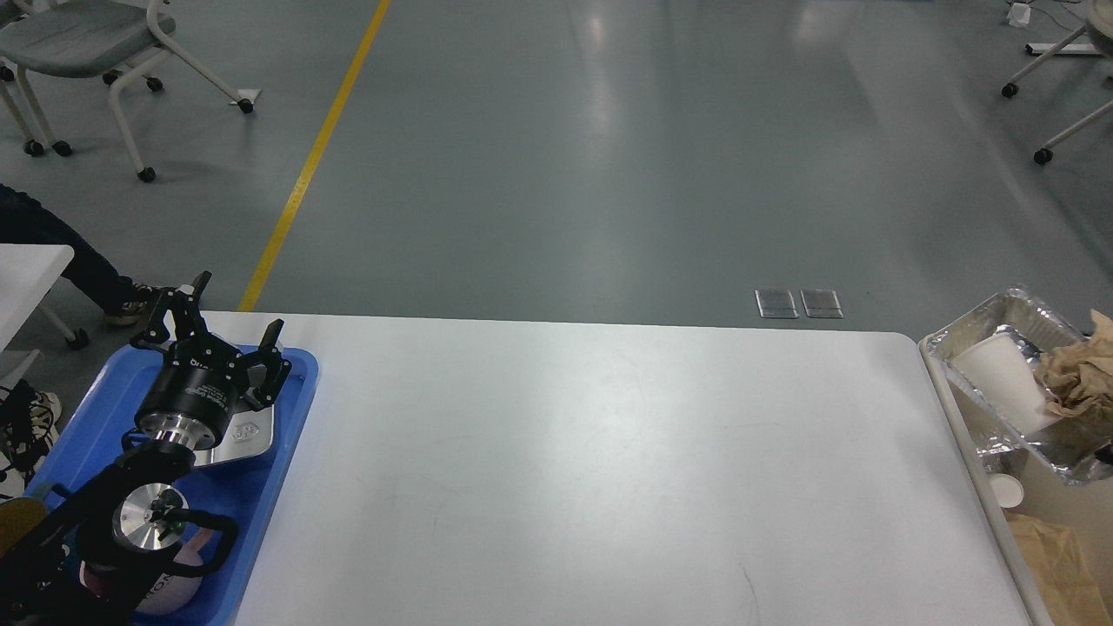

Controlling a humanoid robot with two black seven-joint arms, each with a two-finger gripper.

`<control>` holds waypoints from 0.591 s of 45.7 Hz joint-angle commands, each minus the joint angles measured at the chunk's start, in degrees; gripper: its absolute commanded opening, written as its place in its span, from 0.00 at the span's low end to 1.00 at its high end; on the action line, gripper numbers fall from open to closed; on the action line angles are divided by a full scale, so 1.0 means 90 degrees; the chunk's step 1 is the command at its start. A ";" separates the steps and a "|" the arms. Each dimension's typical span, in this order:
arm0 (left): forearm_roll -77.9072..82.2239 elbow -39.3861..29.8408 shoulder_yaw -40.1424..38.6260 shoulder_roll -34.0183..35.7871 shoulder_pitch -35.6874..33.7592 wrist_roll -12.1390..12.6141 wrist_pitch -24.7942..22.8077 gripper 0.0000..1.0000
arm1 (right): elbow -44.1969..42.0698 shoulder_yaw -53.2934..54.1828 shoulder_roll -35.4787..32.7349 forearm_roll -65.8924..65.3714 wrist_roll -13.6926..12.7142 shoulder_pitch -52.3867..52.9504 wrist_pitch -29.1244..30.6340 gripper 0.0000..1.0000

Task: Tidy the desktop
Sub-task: 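Carry the foil tray with the right gripper into the box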

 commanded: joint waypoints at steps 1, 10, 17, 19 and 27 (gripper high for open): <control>0.0000 -0.0001 -0.0036 -0.0013 0.0183 -0.0032 -0.0090 0.96 | -0.0467 -0.0004 0.0037 0.0410 -0.0006 -0.0227 0.0002 0.00; 0.0000 0.0019 -0.0036 -0.0052 0.0232 -0.0061 -0.0110 0.96 | -0.1550 -0.0004 0.0427 0.1211 -0.0123 -0.0793 -0.0056 0.93; 0.0000 0.0019 -0.0036 -0.0179 0.0232 -0.0003 -0.0042 0.96 | -0.2206 0.0006 0.0759 0.1260 -0.0123 -0.1096 -0.0047 1.00; 0.0000 0.0028 -0.0036 -0.0189 0.0232 -0.0003 -0.0042 0.96 | -0.2304 0.0006 0.0779 0.1260 -0.0123 -0.1155 -0.0047 1.00; 0.0000 0.0155 -0.0036 -0.0179 0.0173 0.0007 -0.0042 0.96 | -0.2480 0.0025 0.0798 0.1260 -0.0114 -0.1223 -0.0086 1.00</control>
